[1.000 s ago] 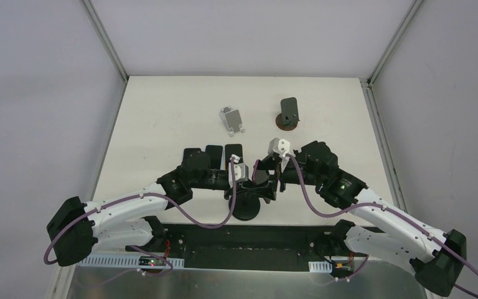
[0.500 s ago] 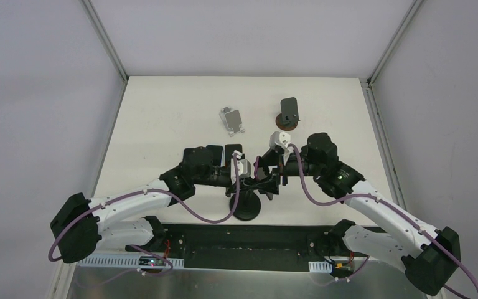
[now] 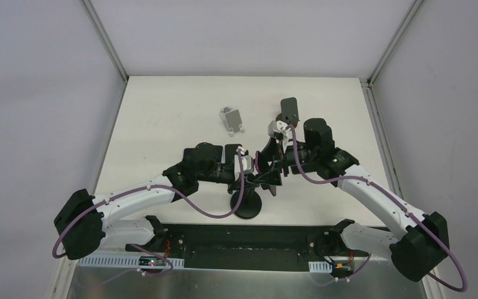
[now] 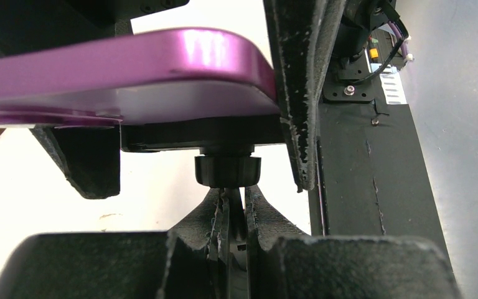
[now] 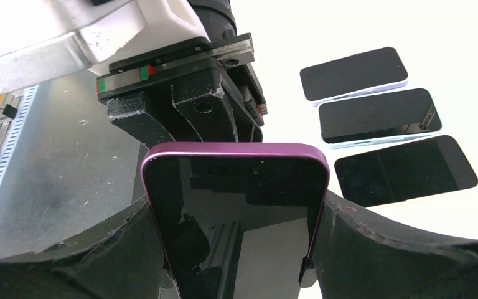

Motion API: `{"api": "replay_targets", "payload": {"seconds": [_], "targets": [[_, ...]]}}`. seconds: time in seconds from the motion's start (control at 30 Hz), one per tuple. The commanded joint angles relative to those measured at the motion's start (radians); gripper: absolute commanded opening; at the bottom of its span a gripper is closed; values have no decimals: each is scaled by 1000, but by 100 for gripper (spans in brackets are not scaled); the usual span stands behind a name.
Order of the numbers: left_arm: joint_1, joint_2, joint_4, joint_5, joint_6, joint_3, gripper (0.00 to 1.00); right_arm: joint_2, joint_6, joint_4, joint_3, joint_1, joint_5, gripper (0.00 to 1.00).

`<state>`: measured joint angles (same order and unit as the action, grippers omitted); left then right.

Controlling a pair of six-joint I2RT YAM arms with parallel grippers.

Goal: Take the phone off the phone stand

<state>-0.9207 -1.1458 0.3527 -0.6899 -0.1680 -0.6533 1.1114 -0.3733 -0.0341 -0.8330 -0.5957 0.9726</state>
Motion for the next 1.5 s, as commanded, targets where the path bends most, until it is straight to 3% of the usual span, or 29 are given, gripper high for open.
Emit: {"api": "replay_targets", "payload": {"seconds": [0.0,0.5,0.7,1.2,1.47], "targets": [[-105,24,81,-431,-22,-63,0,123,-247,118,-23,92,-419,0],[-178,8,81,-457,-1,-74,0,230,-318,92,-77,165,-421,0],[-178,25,81,-473,10,-63,0,220,-339,-5,-103,180,-312,0],[-176,23,81,-533,30,-75,0,42,-228,13,0,176,-126,0],[-175,23,80,-624,84,-115,0,-97,-196,-23,42,105,-103,0]]}}
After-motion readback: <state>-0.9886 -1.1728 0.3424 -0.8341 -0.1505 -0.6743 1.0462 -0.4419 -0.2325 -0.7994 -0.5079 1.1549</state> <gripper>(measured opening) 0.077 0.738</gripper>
